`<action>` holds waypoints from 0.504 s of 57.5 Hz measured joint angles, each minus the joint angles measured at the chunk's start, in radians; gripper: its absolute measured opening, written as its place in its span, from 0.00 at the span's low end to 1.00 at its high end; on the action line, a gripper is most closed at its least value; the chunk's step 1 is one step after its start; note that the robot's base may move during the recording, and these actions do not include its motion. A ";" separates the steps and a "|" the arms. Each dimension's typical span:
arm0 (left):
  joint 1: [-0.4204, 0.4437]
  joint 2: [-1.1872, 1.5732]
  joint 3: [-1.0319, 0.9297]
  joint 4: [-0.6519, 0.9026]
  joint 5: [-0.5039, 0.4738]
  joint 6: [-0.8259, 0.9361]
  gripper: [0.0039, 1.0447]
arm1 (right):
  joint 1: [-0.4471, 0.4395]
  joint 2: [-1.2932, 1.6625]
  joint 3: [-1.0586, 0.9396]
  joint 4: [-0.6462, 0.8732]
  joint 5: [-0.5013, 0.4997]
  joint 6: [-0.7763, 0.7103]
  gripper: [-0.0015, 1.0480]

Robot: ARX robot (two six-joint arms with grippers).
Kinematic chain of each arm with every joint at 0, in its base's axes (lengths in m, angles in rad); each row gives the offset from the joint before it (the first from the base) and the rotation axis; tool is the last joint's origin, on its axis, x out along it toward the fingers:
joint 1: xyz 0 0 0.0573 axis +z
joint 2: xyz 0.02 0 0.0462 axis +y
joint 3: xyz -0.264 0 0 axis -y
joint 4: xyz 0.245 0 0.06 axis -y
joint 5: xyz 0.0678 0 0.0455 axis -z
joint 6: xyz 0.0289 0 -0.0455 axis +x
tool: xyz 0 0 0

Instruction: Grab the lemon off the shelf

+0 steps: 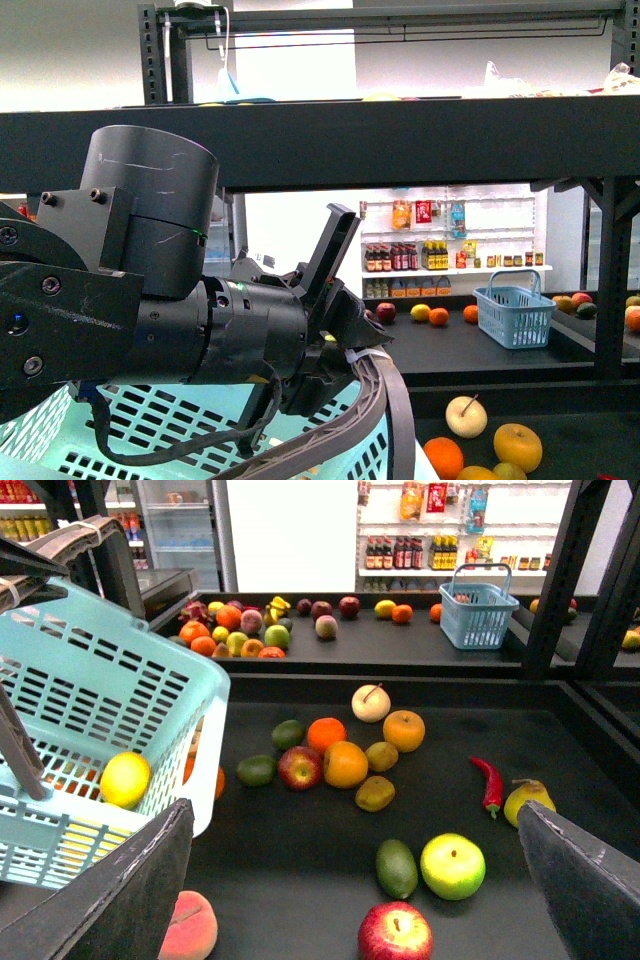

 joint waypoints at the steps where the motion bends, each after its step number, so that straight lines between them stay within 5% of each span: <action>1: 0.000 0.000 0.000 0.000 0.000 0.000 0.11 | 0.000 0.000 0.000 0.000 0.000 0.000 0.93; 12: 0.000 0.000 0.000 0.000 0.000 0.000 0.11 | 0.000 0.000 0.000 0.000 0.000 0.000 0.93; 29: 0.046 0.000 -0.004 0.151 -0.310 -0.082 0.11 | 0.000 0.000 0.000 0.000 -0.001 0.000 0.93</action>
